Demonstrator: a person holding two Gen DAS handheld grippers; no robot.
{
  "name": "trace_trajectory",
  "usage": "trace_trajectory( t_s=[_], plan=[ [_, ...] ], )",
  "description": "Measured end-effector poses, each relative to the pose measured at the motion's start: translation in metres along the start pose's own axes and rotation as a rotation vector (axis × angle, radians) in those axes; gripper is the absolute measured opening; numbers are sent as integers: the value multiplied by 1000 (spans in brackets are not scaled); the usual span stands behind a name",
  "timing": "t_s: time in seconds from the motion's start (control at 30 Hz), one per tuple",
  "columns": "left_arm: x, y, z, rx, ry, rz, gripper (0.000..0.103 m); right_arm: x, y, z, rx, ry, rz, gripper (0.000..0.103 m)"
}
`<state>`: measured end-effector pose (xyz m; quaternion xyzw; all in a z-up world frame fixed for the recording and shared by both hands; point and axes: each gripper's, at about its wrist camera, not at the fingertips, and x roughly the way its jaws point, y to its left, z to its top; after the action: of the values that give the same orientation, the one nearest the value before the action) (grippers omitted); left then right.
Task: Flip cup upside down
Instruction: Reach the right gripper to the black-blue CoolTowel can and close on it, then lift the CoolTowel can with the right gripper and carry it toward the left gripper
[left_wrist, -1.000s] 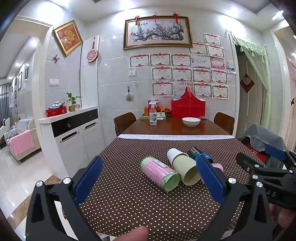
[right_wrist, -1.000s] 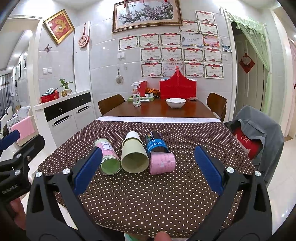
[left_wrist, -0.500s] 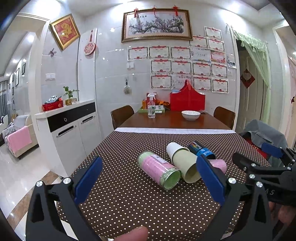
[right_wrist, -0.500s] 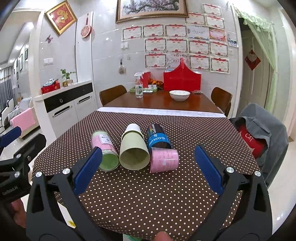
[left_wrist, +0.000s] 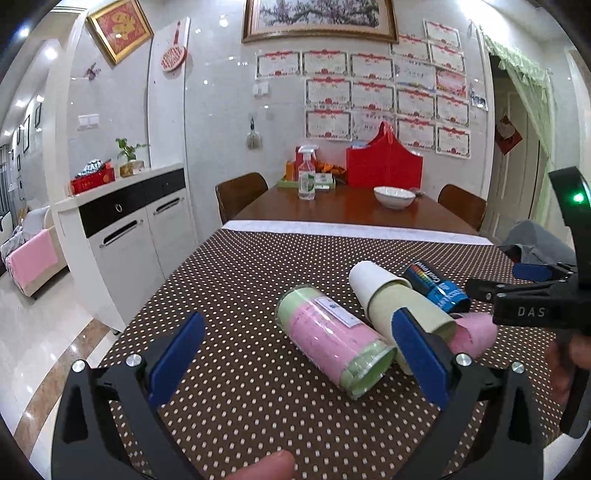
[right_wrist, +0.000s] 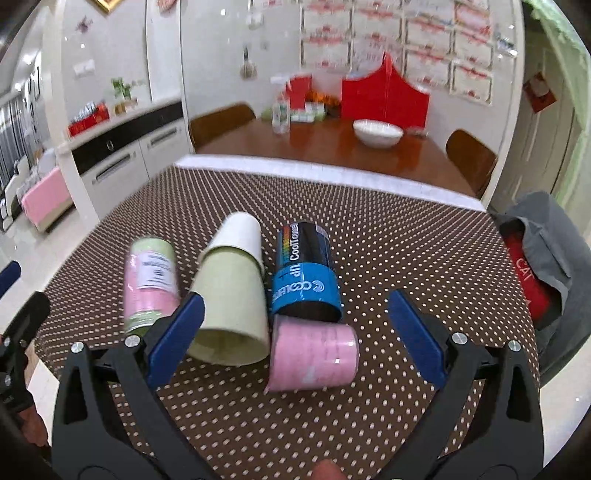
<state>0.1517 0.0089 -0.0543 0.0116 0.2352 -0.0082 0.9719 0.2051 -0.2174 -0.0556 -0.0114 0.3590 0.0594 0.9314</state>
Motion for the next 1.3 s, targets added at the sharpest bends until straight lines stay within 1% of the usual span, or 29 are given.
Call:
trace_trajectory(
  t_s=[0.03,0.2,0.4,0.6,0.7,0.73,0.77,0.8,0.87,0.9,1.0,1.1,1.3],
  plan=[
    [9,-1,3,1,10,-4,99,10,-2,5,2,30,6,97],
    [48,-7,18,14,56,-11,99,51,-10,24,-13,122,-2,97],
    [92,-14,33,23,113,-10,99,80,-19,36,1,191,14,97],
    [124,-20,43,24,156,-18,99,107,-22,45,-8,285,37,97],
    [139,-23,44,21,177,-25,99,120,-23,48,-4,334,56,91],
    [142,-24,44,21,181,-26,99,128,-24,48,-1,368,64,88],
    [145,-24,44,21,186,-27,99,135,-25,48,3,394,69,82],
    [148,-24,44,20,191,-29,99,140,-25,48,8,417,75,80],
    [153,-23,43,15,198,-35,99,148,-25,50,14,441,99,70],
    [155,-23,43,14,201,-35,99,150,-25,51,14,450,107,68],
    [158,-22,41,7,209,-36,99,154,-22,55,-8,443,102,67],
    [156,-23,38,7,210,-36,99,156,-22,60,17,430,112,67],
    [141,-20,39,2,192,-26,99,133,-36,76,76,329,130,67]
  ],
)
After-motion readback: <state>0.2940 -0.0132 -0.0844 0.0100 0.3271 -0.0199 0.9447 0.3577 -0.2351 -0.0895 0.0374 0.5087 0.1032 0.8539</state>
